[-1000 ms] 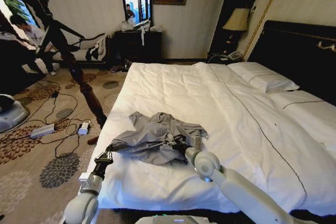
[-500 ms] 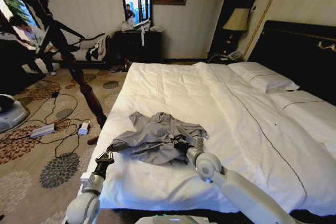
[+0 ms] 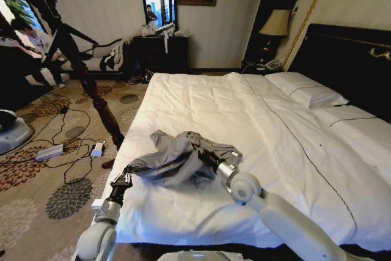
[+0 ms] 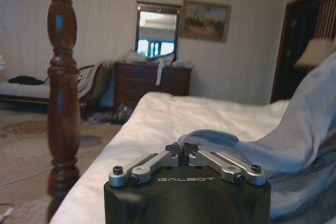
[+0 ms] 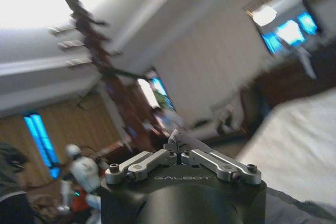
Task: Pick up the clothes from the bed and hang them on the clothes hanger.
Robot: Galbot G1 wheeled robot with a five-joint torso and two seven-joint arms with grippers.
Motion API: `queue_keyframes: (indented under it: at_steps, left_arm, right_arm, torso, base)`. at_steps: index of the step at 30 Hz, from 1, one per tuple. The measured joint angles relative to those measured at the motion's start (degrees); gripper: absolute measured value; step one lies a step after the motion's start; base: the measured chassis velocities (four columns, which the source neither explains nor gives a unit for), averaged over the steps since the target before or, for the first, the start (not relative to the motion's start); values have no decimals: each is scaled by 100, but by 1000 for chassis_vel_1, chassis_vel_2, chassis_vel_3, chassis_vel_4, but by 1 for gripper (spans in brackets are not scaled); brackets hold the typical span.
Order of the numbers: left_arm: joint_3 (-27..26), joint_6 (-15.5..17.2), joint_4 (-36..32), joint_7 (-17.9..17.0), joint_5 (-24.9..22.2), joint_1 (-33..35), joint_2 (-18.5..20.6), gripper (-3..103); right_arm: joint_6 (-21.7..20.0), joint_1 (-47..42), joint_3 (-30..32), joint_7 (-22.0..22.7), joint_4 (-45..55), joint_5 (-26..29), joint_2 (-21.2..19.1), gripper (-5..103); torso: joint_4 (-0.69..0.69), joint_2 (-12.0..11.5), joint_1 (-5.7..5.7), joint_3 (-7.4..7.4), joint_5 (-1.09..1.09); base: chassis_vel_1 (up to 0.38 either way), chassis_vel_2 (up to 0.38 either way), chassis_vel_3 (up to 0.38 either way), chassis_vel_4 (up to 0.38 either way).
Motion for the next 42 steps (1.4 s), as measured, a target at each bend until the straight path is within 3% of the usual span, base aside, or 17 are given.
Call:
queue_keyframes:
  at_steps: [8, 13, 15, 19, 23, 24, 29, 31, 36, 39, 40, 41, 42]
  left_arm:
    - [-45, -178, -220, 145, -372, -99, 85, 6]
    - [-242, -244, -508, 209, -769, -168, 263, 2]
    - [-296, -245, -541, 211, -791, -160, 287, 0]
    - [-320, -245, -524, 211, -790, -156, 303, 0]
    - [-305, -244, -442, 206, -771, -166, 292, 0]
    - [-305, -244, -442, 206, -771, -166, 292, 0]
    - [-291, -241, -335, 198, -720, -169, 274, 0]
    - [-290, -241, -316, 196, -709, -170, 264, 0]
    - [-289, -238, -267, 190, -672, -172, 223, 0]
    - [-293, -232, -223, 189, -642, -174, 211, 0]
    - [-298, -228, -178, 189, -625, -184, 204, 0]
    - [-298, -228, -178, 189, -625, -184, 204, 0]
    - [-304, -223, -127, 188, -611, -199, 194, 0]
  right_arm:
    - [39, 49, 150, -109, 207, 17, -237, 0]
    - [569, 236, 240, -786, 287, -18, -313, 0]
    - [703, 262, 209, -862, 256, -90, -342, 0]
    - [821, 240, 120, -669, 109, -251, -405, 0]
    - [203, 125, 74, 259, 9, -326, -435, 0]
    - [203, 125, 74, 259, 9, -326, -435, 0]
    - [-757, 26, 70, 920, 42, -205, -481, -2]
    - [-914, 6, 61, 975, 48, -135, -493, -2]
    - [-1154, -45, -24, 981, 50, 7, -480, 19]
    - [-1076, -44, -44, 604, 42, 58, -467, 30]
    - [-882, -58, -44, 246, 7, 27, -476, 35]
    - [-882, -58, -44, 246, 7, 27, -476, 35]
    - [-637, -95, -44, -151, -25, -24, -486, 41]
  torso:
    - [-1, 0, 0, 0, 1]
    - [0, 0, 0, 0, 2]
    - [1, 0, 0, 0, 1]
    - [0, 0, 0, 0, 1]
    - [-1, 0, 0, 0, 1]
    - [-1, 0, 0, 0, 1]
    - [-1, 0, 0, 0, 0]
    - [-1, 0, 0, 0, 0]
    - [-1, 0, 0, 0, 1]
    - [0, 0, 0, 0, 1]
    - [0, 0, 0, 0, 1]
    - [0, 0, 0, 0, 1]
    - [0, 0, 0, 0, 1]
  base:
    - [0, 0, 0, 0]
    - [0, 0, 0, 0]
    - [0, 0, 0, 0]
    - [0, 0, 0, 0]
    - [0, 0, 0, 0]
    - [0, 0, 0, 0]
    - [0, 0, 0, 0]
    - [0, 0, 0, 0]
    - [0, 0, 0, 0]
    - [0, 0, 0, 0]
    - [0, 0, 0, 0]
    - [0, 0, 0, 0]
    - [0, 0, 0, 0]
